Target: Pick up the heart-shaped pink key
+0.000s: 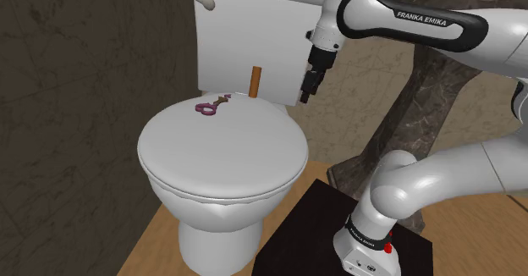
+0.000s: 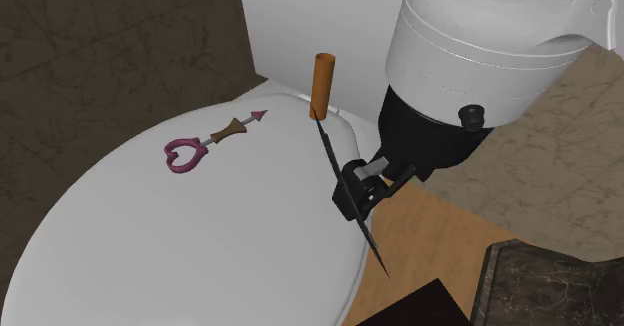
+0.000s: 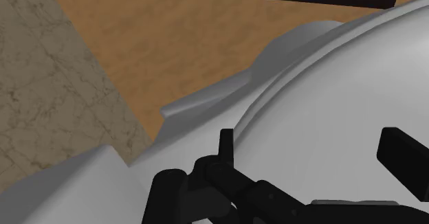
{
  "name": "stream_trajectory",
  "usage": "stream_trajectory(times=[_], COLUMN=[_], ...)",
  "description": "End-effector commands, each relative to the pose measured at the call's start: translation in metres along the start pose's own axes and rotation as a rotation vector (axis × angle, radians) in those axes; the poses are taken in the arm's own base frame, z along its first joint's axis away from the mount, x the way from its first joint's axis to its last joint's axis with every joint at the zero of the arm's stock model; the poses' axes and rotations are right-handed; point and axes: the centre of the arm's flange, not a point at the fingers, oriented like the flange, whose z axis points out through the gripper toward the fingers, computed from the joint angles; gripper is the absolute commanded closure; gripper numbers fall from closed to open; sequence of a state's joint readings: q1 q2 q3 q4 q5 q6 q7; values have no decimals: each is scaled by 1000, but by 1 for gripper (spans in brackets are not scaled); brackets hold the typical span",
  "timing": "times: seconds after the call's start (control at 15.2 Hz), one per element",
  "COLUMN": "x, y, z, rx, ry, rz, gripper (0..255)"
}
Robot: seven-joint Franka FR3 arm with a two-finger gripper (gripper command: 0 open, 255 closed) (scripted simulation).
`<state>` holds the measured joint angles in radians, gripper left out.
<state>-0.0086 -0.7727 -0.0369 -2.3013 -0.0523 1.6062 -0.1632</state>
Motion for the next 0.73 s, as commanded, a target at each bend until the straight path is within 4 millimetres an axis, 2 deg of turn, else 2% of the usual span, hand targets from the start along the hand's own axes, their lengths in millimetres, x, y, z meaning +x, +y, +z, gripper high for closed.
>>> stream_trajectory(times=[0.0,0.33,0.66], x=[0,70,137], y=[0,-6,-25], z=[0,5,13], rx=[0,-6,-11], ry=[0,-27,-55], rz=[0,-178,-357], gripper=[0,0,0])
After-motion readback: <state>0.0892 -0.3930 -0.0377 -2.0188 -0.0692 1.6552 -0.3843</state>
